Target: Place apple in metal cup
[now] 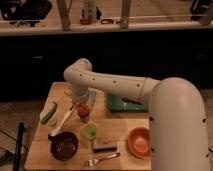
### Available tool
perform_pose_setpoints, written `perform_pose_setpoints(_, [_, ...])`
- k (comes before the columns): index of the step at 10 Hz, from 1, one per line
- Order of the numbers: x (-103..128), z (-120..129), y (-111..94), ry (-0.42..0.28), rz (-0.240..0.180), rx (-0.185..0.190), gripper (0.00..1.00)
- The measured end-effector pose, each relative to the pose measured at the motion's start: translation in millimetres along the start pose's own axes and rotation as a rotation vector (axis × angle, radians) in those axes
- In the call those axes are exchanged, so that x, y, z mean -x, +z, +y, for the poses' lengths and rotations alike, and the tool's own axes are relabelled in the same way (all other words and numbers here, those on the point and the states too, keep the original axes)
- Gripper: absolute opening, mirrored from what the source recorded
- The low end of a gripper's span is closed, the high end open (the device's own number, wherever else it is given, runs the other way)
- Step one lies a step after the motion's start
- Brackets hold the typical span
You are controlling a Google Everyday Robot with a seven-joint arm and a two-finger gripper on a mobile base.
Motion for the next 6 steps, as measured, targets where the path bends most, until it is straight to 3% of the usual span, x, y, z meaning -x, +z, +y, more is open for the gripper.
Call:
perform_pose_setpoints(2, [-0.3, -2.2, 0.4, -0.008, -0.005, -0.001, 0.06])
perform_pose_setpoints(6, [-3.4, 0.2, 0.7, -0.007, -0.017, 0.012, 0.48])
